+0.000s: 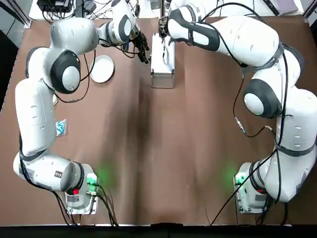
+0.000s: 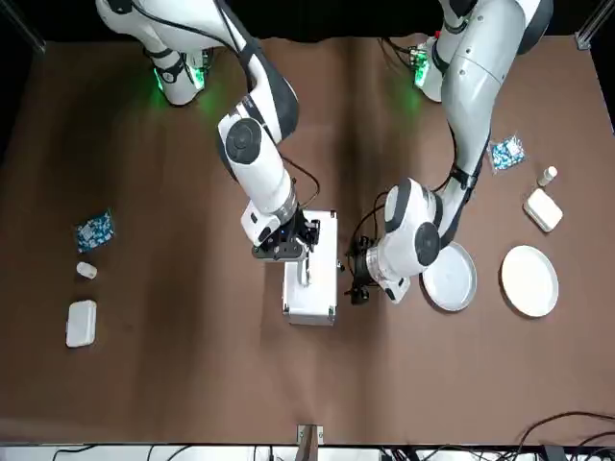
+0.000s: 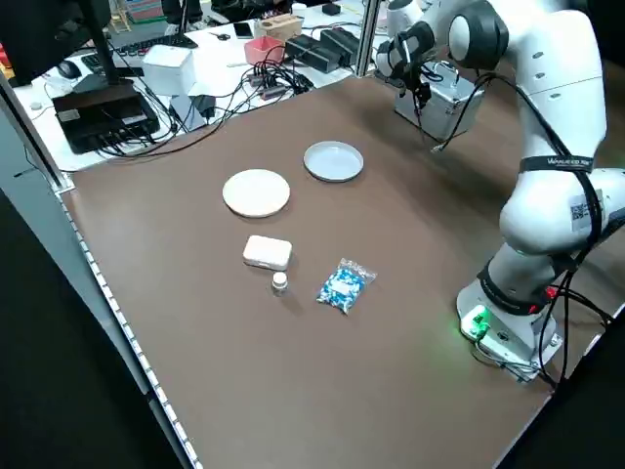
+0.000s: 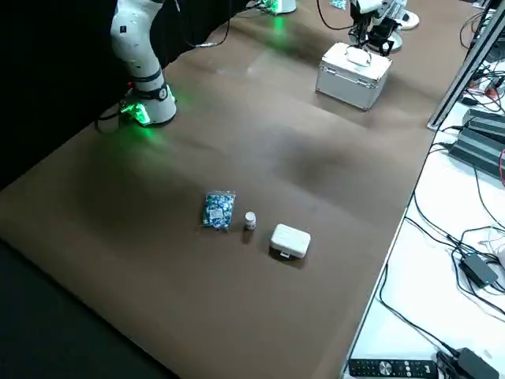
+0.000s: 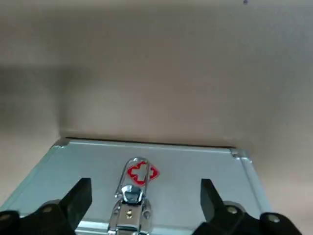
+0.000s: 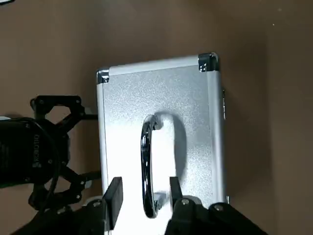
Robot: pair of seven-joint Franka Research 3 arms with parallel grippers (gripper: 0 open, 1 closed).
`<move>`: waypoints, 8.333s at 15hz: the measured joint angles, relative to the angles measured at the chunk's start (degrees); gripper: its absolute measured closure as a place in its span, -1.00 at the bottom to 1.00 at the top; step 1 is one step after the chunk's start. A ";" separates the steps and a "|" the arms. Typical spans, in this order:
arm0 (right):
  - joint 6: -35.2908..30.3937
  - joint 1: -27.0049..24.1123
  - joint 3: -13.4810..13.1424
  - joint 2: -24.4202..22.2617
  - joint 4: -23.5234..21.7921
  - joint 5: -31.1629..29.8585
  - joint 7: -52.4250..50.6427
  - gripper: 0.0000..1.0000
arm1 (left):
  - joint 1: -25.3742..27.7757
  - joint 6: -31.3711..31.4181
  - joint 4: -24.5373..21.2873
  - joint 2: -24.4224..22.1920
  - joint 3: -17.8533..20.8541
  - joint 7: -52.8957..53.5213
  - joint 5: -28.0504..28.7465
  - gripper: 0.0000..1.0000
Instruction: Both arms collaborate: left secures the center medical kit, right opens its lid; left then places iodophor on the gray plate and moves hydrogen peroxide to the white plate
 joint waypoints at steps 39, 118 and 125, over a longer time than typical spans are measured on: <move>1.15 1.31 -0.05 2.47 0.01 0.02 0.00 0.30 | -1.26 0.03 -0.07 0.54 -0.34 -0.03 0.00 0.39; -13.74 -16.05 -1.40 1.73 -1.02 2.71 -20.22 0.22 | -1.53 -0.21 0.35 0.55 -0.24 -0.16 0.03 0.39; -13.75 -24.71 -1.74 1.68 -0.29 2.69 -31.36 -0.32 | -1.50 -0.61 0.49 0.50 -0.34 -0.18 0.03 -0.28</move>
